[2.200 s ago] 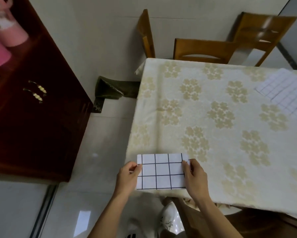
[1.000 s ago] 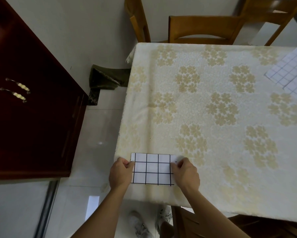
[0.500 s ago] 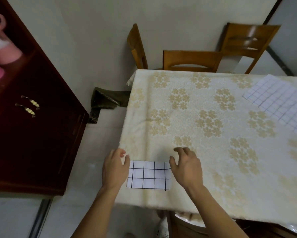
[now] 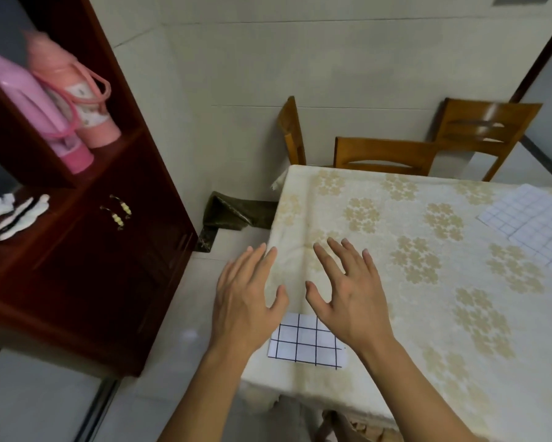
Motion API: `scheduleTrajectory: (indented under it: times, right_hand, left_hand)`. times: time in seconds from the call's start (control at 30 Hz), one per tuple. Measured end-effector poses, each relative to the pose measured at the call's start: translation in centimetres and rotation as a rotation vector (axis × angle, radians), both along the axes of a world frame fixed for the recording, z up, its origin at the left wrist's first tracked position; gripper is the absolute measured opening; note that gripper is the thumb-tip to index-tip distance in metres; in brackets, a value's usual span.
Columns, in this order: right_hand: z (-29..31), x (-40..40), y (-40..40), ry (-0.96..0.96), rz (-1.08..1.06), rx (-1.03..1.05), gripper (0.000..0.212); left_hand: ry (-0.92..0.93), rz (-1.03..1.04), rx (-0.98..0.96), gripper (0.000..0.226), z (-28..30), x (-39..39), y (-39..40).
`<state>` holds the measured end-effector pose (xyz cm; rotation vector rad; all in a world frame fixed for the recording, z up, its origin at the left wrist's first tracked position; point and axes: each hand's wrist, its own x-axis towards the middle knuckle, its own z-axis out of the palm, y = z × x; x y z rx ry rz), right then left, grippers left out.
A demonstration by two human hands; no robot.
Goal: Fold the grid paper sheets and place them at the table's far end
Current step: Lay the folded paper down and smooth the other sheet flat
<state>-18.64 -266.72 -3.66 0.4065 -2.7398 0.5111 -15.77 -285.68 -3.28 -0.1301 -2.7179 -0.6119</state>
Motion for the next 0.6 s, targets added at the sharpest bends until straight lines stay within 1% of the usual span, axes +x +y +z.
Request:
scheduleTrajectory:
  times: [0.13, 0.27, 0.4, 0.6]
  right_hand:
    - [-0.1, 1.0, -0.5, -0.040, -0.004, -0.008, 0.063]
    - [-0.4, 1.9, -0.4, -0.057, -0.021, -0.001, 0.063]
    - [-0.5, 2.9, -0.3, -0.084, -0.093, -0.012, 0.063]
    - [-0.8, 6.9, 1.3, -0.116, -0.236, -0.007, 0.064]
  left_hand:
    - [-0.029, -0.002, -0.010, 0.061, -0.3, 0.7, -0.3]
    - [-0.008, -0.022, 0.029, 0.060, -0.4, 1.4, -0.1]
    - [-0.011, -0.066, 0.035, 0.059, -1.1, 1.8, 0.0]
    - [-0.038, -0.187, 0.105, 0.060, -1.1, 2.5, 1.1]
